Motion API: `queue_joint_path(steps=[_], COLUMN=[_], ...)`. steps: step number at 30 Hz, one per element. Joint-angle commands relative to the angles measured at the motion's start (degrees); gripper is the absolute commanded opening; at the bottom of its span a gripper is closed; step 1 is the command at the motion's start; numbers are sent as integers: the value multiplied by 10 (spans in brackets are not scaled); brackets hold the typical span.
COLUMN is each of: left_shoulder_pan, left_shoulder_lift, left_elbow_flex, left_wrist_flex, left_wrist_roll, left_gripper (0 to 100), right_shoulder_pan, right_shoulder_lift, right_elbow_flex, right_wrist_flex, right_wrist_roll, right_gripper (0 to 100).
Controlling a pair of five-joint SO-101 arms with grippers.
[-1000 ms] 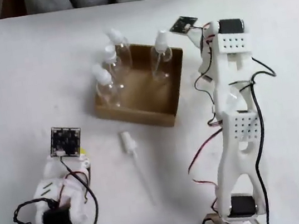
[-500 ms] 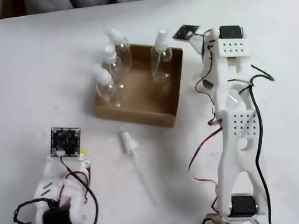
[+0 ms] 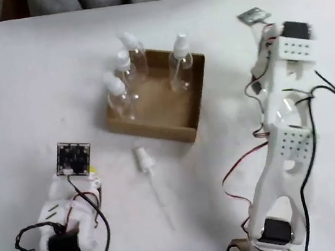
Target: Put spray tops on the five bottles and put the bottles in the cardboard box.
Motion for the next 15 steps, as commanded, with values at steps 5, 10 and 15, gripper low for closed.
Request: queue_joint_path(steps=[5, 10, 15], left_shoulder_pan=[-3, -3, -4], left_shoulder_lift=[-4, -4, -4], left_elbow_flex=[-2, -2, -2], left_wrist_flex=[-4, 0, 0], left_wrist_roll=[-5, -5, -5], left_gripper=[28, 28, 28], right_shoulder_pan=[20, 22, 36], right_shoulder_lift=[-225, -330, -411], right_elbow_flex=[229, 368, 491], right_wrist_flex=[14, 12, -19], right_wrist_roll=[-11, -14, -31], right_gripper=[30, 30, 30])
